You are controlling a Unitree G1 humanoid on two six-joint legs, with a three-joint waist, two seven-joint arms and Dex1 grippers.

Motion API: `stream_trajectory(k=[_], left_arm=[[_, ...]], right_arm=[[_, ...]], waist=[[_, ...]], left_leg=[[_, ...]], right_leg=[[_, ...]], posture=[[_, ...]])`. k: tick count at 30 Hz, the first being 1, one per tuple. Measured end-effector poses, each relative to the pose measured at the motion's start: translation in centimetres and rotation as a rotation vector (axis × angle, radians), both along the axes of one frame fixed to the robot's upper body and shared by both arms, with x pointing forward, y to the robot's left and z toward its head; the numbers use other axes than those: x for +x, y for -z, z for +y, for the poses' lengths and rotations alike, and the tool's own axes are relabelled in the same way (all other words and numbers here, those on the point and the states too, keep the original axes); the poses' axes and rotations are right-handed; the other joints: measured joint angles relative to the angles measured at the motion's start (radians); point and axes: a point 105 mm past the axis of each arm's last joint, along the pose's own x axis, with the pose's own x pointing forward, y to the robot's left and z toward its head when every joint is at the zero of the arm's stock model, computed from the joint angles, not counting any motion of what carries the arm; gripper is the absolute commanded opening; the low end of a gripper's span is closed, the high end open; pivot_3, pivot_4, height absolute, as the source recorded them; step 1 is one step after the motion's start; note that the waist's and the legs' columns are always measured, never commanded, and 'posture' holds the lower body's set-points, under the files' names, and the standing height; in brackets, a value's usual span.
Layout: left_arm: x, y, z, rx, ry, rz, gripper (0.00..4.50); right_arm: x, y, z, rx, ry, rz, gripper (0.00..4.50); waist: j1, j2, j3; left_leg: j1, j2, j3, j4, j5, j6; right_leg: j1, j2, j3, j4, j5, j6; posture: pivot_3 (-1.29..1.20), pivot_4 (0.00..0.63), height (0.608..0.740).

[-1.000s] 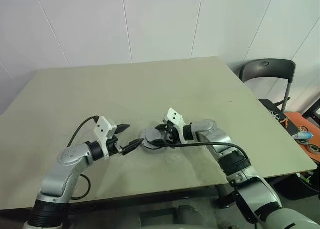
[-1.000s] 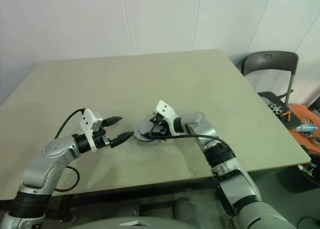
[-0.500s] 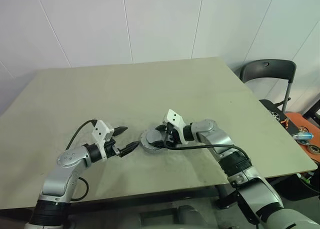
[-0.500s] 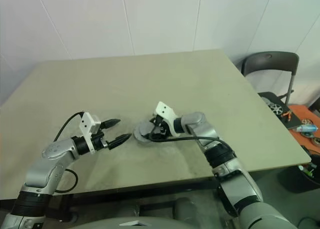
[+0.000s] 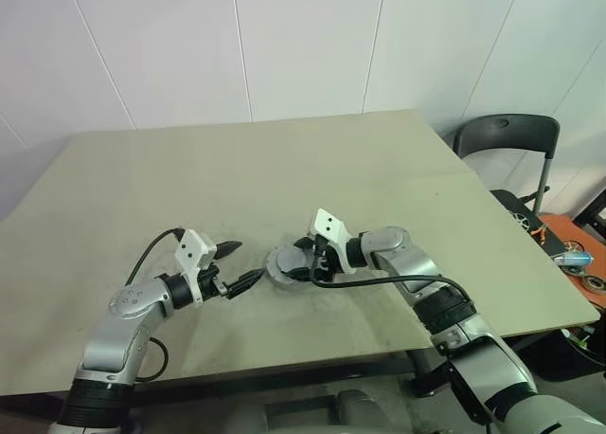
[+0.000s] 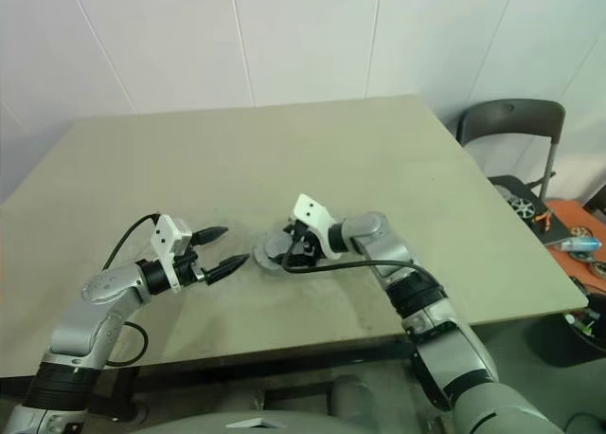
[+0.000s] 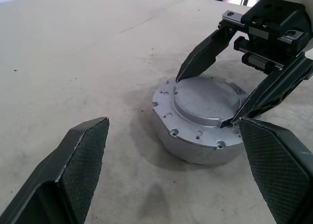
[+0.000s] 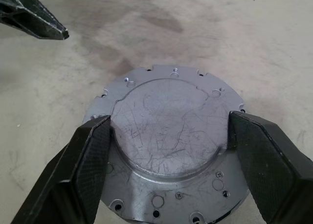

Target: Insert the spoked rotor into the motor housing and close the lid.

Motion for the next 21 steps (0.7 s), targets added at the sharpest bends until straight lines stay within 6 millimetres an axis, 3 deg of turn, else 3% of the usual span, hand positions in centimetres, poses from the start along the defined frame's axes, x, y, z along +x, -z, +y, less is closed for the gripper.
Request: stream_trajectory(k=[21], left_arm=[[-0.05, 0.09, -0.3, -0.001, 0.005, 0.02, 4.5]], right_arm=[[0.04, -0.27, -0.95, -0.048, -0.023, 0.024, 3.46]], waist=[[0.017, 0.001, -0.002]], left_leg=[[-0.001, -0.001, 0.0, 0.0, 0.0, 0.0]], right_leg=[[0.001, -0.001, 0.0, -0.002, 0.0, 0.0]], posture=[[0.0, 0.0, 0.74]])
